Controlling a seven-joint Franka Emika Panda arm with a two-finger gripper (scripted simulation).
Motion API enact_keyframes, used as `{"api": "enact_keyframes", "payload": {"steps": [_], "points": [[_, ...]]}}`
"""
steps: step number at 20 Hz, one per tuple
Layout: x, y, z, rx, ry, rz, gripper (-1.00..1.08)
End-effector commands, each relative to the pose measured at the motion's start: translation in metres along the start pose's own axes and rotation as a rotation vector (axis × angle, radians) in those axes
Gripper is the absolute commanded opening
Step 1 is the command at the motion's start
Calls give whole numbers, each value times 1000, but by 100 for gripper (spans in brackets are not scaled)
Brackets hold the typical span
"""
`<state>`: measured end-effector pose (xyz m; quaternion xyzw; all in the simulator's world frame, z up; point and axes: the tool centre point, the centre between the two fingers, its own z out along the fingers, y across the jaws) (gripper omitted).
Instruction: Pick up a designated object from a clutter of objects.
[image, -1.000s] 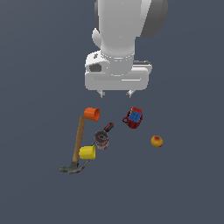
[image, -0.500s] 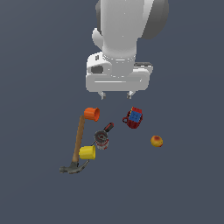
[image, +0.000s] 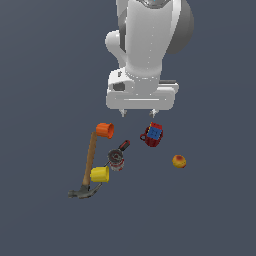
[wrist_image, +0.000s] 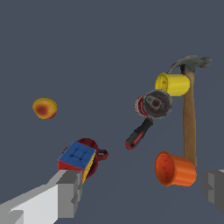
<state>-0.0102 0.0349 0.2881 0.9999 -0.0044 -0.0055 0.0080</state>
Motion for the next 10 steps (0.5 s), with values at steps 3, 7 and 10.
{"api": "enact_keyframes", "payload": {"steps": [3, 7, 10], "points": [[-6, -16, 21, 1, 2, 53, 100], [-15, -34, 44, 3, 4, 114, 100], [-23, -48, 62, 5, 6, 163, 100]]}}
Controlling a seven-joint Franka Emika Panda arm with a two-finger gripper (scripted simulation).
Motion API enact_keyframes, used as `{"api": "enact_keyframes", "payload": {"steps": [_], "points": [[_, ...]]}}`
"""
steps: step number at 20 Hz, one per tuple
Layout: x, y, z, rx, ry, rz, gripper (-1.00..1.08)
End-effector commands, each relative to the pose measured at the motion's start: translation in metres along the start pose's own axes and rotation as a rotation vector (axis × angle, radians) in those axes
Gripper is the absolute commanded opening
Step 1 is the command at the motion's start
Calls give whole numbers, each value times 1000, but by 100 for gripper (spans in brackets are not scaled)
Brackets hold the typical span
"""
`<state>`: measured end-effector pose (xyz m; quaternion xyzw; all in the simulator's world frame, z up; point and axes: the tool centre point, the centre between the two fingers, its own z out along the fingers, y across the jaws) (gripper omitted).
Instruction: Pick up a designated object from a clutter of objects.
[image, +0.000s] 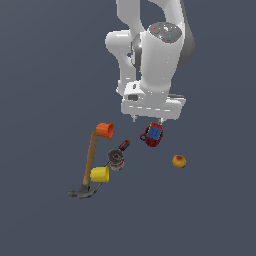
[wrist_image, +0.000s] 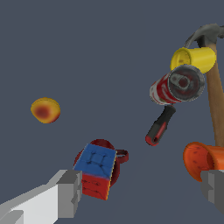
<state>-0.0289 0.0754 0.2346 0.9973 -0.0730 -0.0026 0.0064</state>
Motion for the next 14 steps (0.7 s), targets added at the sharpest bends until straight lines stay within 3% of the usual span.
{"api": "enact_keyframes", "payload": {"steps": [1, 14], "points": [[-9, -10, 15, 2, 1, 41, 100], [-47, -43, 65, 12, 3, 188, 100]]}}
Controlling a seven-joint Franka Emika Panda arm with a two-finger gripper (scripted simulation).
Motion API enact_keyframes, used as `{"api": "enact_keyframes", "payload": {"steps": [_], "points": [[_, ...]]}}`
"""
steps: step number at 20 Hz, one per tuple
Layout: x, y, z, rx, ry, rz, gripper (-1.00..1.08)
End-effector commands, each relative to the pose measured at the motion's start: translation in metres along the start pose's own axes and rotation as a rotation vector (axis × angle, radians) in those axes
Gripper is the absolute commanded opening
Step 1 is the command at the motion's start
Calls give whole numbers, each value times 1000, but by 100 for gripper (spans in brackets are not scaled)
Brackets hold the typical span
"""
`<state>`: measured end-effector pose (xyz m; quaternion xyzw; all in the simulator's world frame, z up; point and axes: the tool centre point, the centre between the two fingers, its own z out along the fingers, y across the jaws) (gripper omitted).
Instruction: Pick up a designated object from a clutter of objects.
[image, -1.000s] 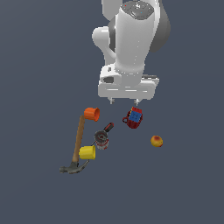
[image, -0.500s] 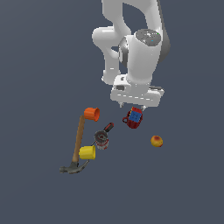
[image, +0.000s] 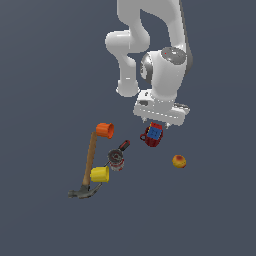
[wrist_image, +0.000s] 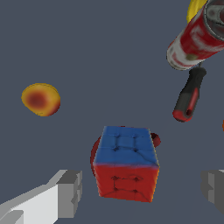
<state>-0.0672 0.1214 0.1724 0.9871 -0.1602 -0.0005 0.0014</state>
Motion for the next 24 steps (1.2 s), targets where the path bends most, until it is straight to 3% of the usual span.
{"api": "enact_keyframes", "payload": {"steps": [1, 12, 24], "points": [[-5, -2, 5, 2, 1, 18, 100], [-10, -4, 14, 2, 0, 30, 100], [-11, -4, 58, 3, 0, 32, 100]]}}
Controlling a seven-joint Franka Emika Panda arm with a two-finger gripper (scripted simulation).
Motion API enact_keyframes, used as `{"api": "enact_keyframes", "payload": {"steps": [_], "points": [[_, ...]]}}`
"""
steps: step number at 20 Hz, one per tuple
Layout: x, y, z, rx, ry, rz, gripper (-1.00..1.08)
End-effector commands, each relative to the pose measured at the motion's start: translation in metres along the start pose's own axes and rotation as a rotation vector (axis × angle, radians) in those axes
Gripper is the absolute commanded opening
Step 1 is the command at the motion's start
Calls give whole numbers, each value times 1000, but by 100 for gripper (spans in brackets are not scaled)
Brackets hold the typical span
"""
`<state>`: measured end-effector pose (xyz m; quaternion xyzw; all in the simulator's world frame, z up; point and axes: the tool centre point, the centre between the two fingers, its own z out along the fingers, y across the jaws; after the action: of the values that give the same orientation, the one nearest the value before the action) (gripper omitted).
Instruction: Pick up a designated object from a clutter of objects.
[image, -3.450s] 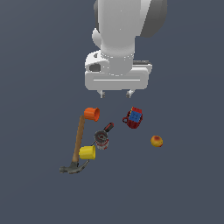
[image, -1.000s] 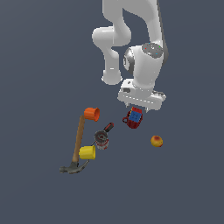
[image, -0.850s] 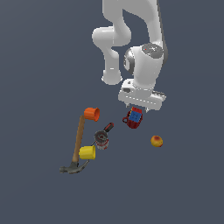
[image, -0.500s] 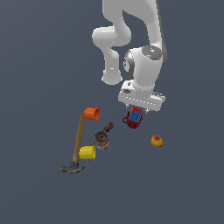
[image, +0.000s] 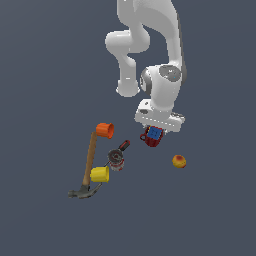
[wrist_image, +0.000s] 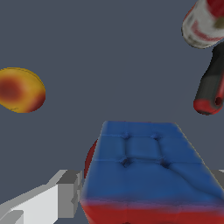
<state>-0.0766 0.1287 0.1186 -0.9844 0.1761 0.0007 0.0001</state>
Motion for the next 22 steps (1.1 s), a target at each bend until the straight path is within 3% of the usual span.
{"api": "enact_keyframes", "payload": {"steps": [1, 3, 4, 22], "points": [[0, 0, 5, 0, 1, 1, 100], [0, 0, 6, 0, 1, 1, 100], [0, 0, 6, 0, 1, 1, -100], [5, 9, -9, 2, 2, -1, -100]]}}
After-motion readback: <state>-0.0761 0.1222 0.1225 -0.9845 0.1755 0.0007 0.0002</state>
